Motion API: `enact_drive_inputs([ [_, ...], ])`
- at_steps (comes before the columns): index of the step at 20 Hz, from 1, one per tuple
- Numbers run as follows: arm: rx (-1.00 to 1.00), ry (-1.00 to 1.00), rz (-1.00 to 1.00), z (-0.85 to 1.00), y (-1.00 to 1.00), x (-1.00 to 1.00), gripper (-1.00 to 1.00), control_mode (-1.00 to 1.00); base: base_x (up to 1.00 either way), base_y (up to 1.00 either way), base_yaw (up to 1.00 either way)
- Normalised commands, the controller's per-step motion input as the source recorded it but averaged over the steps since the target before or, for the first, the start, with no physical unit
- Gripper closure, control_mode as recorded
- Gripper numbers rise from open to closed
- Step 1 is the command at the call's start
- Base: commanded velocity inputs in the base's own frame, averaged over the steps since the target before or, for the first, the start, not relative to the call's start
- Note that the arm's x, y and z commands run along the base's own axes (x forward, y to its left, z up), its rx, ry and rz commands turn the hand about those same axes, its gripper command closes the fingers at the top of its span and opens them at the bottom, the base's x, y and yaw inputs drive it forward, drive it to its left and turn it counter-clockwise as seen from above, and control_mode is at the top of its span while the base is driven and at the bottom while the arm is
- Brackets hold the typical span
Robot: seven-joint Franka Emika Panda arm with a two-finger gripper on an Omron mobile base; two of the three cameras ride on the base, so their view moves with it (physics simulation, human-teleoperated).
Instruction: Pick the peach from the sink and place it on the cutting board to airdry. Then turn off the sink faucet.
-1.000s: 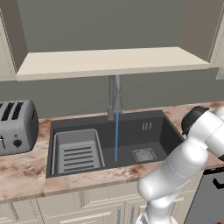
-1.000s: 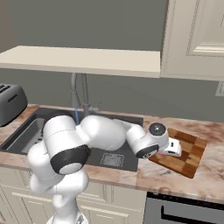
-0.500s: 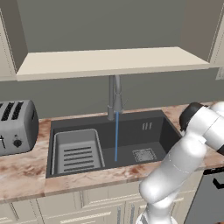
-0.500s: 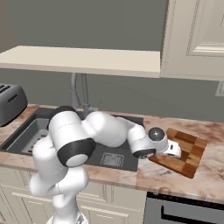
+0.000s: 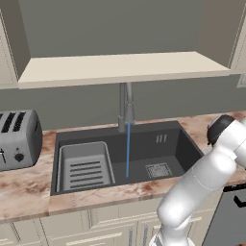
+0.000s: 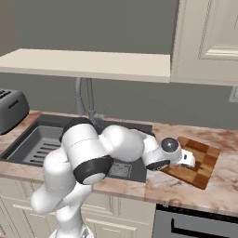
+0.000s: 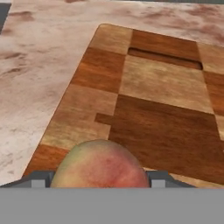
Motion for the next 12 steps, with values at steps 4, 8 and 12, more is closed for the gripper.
enact_drive_inputs([
  [4, 0.00, -0.01, 0.01, -0.18, -0.08, 0.09, 1.00, -1.00, 0.00, 0.00, 0.00],
  [8, 0.00, 0.00, 0.00, -0.25, 0.00, 0.00, -1.00, -1.00, 0.00, 0.00, 0.00],
  [12, 0.00, 0.00, 0.01, -0.03, 0.00, 0.01, -1.00, -1.00, 0.00, 0.00, 0.00],
])
